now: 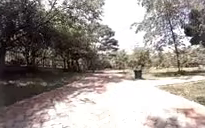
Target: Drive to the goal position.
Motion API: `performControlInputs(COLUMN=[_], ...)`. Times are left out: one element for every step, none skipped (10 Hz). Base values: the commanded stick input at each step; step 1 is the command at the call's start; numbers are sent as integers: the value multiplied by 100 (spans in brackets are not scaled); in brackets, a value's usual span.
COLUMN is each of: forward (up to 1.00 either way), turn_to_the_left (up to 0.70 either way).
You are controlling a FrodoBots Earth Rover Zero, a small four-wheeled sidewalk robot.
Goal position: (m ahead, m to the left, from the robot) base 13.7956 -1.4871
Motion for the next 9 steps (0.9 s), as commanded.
performControlInputs(forward=[70,70,70,70,70,70,70,70,70], turn_to_the_left=[-1,-20,-34,-29,0,0,0,0,-6])
